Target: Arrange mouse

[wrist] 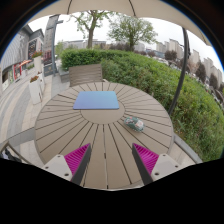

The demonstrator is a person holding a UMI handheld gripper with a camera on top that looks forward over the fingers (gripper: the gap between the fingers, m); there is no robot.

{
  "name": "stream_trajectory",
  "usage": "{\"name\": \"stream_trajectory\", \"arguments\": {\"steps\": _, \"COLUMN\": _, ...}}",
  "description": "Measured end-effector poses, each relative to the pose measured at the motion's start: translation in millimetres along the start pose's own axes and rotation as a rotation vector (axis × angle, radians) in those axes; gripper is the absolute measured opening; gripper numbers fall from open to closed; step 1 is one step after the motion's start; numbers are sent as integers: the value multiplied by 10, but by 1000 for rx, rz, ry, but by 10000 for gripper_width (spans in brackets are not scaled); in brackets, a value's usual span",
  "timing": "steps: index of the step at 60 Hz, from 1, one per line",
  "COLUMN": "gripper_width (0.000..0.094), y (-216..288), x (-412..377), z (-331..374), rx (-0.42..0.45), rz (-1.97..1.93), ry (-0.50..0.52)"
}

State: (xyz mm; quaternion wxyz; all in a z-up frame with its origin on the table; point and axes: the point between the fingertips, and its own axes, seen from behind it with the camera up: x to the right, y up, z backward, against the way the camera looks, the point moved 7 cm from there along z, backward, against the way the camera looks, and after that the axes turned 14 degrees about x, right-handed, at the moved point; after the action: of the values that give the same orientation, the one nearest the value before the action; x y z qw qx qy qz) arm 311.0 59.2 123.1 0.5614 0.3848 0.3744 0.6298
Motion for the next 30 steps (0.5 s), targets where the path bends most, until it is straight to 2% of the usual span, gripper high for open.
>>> {"name": "stream_trajectory", "arguments": {"steps": 15, "gripper_width": 850, "y": -267, "x": 773, "z": -399, "rx": 37, "rz": -31, "ry": -130}}
{"name": "stream_trajectory", "arguments": {"steps": 30, "gripper_width": 849, "y": -312, "x": 1090, "z": -1027, "rx": 74, "rz": -22, "ry": -96}}
